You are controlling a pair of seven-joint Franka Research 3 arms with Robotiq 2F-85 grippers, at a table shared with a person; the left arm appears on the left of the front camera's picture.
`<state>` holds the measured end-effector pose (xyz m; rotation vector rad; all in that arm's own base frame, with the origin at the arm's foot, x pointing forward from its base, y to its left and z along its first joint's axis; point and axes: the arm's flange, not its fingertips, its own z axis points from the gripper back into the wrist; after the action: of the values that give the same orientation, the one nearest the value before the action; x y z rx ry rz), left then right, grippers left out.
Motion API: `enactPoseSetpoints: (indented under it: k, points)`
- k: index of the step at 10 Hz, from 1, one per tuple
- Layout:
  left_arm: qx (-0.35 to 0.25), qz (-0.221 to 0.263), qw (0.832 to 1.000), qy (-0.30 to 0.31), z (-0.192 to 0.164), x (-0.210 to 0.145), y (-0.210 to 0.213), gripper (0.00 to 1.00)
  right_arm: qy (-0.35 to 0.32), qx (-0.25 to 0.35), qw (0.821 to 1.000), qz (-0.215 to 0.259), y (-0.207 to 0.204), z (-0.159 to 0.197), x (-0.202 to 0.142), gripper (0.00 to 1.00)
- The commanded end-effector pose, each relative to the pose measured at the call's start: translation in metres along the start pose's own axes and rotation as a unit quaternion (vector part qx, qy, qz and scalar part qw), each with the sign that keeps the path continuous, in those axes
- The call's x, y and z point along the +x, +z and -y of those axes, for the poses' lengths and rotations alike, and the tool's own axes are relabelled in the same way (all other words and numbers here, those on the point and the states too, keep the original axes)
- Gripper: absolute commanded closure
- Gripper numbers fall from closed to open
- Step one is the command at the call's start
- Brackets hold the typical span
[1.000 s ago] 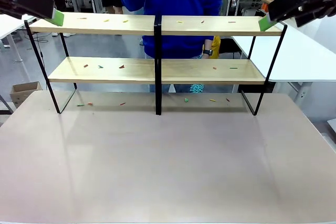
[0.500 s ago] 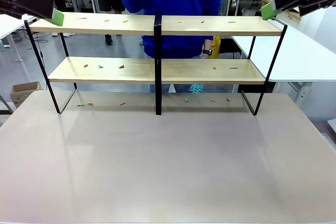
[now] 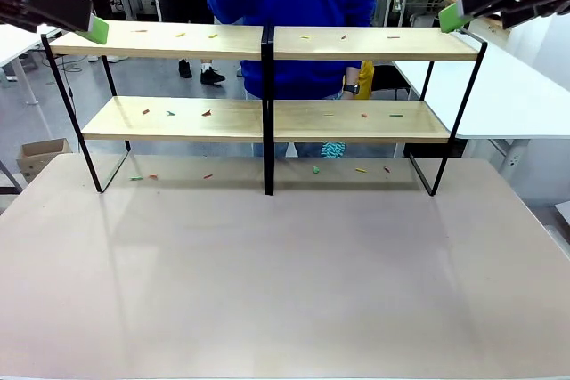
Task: Clean the shelves.
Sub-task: Pick up the Duster when the human hands it over.
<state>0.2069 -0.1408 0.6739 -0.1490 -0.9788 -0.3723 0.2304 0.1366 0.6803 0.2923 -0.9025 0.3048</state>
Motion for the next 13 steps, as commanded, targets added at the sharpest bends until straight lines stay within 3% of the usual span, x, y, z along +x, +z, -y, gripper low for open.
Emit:
enactPoseSetpoints:
  k: [1,12,13]
  points:
    - [-0.001,0.001,1.0,0.001,0.0,0.0,0.001,0.0,-0.022,0.029,0.999,0.002,-0.006,0.006,0.006,0.0]
    - [0.0,0.0,1.0,0.0,0.0,0.0,0.0,0.0,-0.028,0.018,0.999,-0.006,-0.008,0.007,0.003,0.0]
    - [-0.073,-0.081,0.994,0.007,-0.015,0.019,-0.01,0.0,-0.028,0.018,0.999,-0.006,-0.008,0.007,0.003,0.0]
